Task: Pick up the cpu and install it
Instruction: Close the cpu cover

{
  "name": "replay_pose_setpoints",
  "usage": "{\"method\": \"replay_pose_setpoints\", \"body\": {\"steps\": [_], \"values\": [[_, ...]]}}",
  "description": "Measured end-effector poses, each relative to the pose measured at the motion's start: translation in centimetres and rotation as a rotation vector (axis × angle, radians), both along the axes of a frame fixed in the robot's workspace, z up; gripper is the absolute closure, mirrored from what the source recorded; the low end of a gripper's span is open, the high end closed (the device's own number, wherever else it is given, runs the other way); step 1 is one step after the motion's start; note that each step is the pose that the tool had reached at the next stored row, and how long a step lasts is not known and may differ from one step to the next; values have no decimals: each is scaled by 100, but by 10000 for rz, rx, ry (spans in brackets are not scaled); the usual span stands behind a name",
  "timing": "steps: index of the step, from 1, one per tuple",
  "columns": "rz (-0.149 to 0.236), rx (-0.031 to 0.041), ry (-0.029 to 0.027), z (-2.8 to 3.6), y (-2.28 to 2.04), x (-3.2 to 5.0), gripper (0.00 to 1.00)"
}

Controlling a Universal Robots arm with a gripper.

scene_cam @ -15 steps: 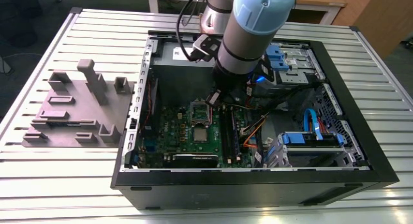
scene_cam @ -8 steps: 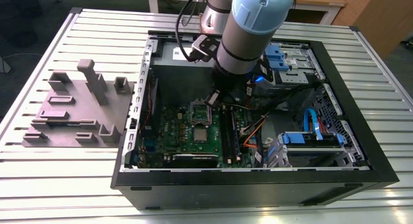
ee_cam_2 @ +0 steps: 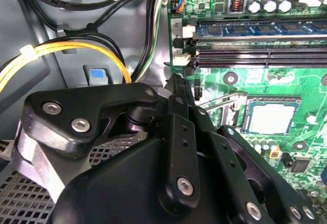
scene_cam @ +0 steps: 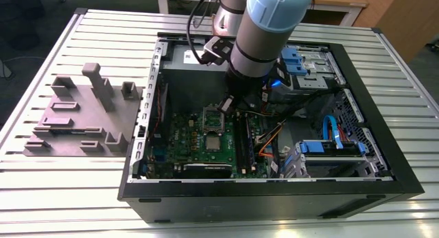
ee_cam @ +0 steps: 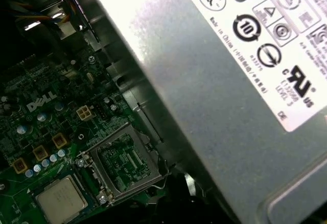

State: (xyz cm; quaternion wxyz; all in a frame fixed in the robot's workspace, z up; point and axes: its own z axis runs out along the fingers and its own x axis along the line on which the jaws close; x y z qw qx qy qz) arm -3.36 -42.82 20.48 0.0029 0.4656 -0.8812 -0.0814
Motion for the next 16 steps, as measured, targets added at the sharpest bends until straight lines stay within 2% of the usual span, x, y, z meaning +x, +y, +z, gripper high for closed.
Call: {"method": "replay_pose_setpoints", "body": {"steps": [11,16], "values": [[0,-93,4,111,3,-8,90],[1,-199,5,123,1,-12,90]]}}
